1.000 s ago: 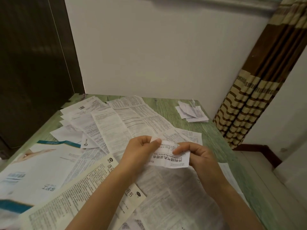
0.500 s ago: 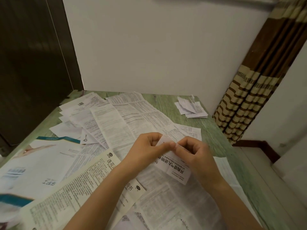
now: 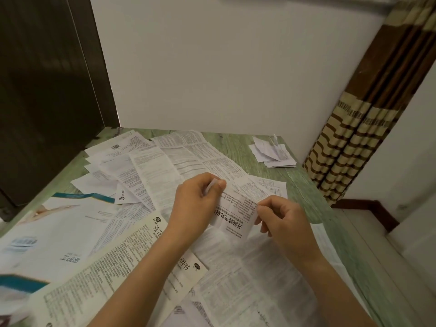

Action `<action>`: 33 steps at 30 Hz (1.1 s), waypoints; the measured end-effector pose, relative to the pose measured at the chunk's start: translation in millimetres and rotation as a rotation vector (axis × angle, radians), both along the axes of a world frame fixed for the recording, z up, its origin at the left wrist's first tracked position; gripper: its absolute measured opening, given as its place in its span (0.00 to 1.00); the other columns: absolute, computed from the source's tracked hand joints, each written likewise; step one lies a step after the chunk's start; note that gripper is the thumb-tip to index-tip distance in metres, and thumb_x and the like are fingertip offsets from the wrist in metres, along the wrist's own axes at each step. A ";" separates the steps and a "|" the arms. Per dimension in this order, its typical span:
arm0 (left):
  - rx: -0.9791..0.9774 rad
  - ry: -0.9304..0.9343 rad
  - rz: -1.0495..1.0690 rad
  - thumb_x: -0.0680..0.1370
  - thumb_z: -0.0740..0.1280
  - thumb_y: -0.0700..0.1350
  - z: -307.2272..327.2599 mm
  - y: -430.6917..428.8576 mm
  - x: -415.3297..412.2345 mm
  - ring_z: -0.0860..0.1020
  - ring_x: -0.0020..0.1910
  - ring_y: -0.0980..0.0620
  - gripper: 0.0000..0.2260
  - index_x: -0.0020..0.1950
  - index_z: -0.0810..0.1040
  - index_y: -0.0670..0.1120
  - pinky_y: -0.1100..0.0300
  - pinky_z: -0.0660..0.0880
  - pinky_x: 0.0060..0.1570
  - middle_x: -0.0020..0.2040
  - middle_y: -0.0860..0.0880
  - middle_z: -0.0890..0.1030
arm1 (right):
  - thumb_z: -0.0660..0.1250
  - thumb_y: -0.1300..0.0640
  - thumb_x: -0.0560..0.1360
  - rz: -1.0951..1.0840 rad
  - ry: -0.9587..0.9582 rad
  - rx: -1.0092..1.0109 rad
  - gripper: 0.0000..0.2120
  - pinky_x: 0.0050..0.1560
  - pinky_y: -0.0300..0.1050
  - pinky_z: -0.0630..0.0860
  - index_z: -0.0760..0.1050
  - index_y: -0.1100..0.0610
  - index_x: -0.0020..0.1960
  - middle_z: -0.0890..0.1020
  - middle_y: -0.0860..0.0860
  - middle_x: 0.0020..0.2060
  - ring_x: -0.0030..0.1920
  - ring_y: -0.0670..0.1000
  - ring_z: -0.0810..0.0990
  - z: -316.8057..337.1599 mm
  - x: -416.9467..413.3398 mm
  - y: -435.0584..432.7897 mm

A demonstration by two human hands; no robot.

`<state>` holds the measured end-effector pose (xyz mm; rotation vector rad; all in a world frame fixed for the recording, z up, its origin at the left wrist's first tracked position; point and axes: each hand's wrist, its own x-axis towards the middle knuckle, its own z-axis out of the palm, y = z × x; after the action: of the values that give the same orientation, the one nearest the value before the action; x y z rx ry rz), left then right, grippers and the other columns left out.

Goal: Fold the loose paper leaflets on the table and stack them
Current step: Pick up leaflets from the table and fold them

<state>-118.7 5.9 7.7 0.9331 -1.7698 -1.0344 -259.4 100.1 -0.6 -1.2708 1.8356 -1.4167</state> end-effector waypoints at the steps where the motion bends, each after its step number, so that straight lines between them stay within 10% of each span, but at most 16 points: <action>1: 0.000 -0.005 0.010 0.78 0.65 0.46 0.5 -1.2 1.1 0.80 0.39 0.42 0.10 0.40 0.80 0.43 0.46 0.77 0.43 0.38 0.42 0.82 | 0.63 0.67 0.74 -0.018 -0.022 -0.020 0.10 0.28 0.33 0.71 0.77 0.63 0.36 0.81 0.49 0.29 0.28 0.41 0.75 0.1 -0.8 0.1; 7: 0.037 -0.167 -0.206 0.77 0.67 0.48 3.7 0.9 4.4 0.79 0.34 0.42 0.10 0.38 0.79 0.45 0.50 0.76 0.36 0.35 0.42 0.81 | 0.65 0.48 0.71 0.178 -0.250 0.028 0.13 0.40 0.37 0.77 0.80 0.55 0.49 0.83 0.49 0.38 0.39 0.47 0.81 5.1 -2.3 2.6; 13: 0.249 0.003 -0.278 0.77 0.66 0.48 5.0 7.2 -2.5 0.78 0.28 0.55 0.09 0.40 0.78 0.45 0.66 0.73 0.27 0.29 0.51 0.80 | 0.69 0.58 0.72 0.104 -0.199 0.042 0.07 0.35 0.39 0.79 0.76 0.63 0.41 0.84 0.52 0.34 0.35 0.50 0.83 6.9 0.8 3.7; 23: 0.371 -0.011 -0.245 0.78 0.65 0.40 -4.6 16.7 -12.4 0.83 0.43 0.47 0.07 0.49 0.79 0.35 0.55 0.81 0.41 0.46 0.34 0.81 | 0.65 0.62 0.76 -0.011 -0.339 -0.029 0.03 0.40 0.41 0.80 0.77 0.59 0.48 0.85 0.51 0.40 0.42 0.49 0.84 4.2 -0.9 -0.4; 27: 0.449 0.041 -0.230 0.79 0.59 0.34 1.6 17.4 -10.5 0.80 0.33 0.56 0.12 0.42 0.79 0.45 0.64 0.76 0.30 0.39 0.44 0.82 | 0.62 0.68 0.76 0.038 -0.317 0.013 0.08 0.37 0.40 0.77 0.76 0.58 0.43 0.83 0.50 0.36 0.38 0.47 0.82 4.2 -4.2 -1.4; 33: 0.834 0.265 -0.337 0.81 0.57 0.43 7.7 20.7 -11.3 0.82 0.33 0.44 0.12 0.50 0.77 0.38 0.60 0.77 0.27 0.41 0.40 0.82 | 0.57 0.76 0.74 -0.037 -0.273 -0.084 0.22 0.33 0.36 0.75 0.74 0.54 0.30 0.81 0.49 0.36 0.43 0.48 0.79 0.1 -8.3 -1.6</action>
<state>-130.0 26.6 15.4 0.9182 -1.2801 -2.0964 -267.8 98.6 -0.6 -1.0271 1.6394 -1.6144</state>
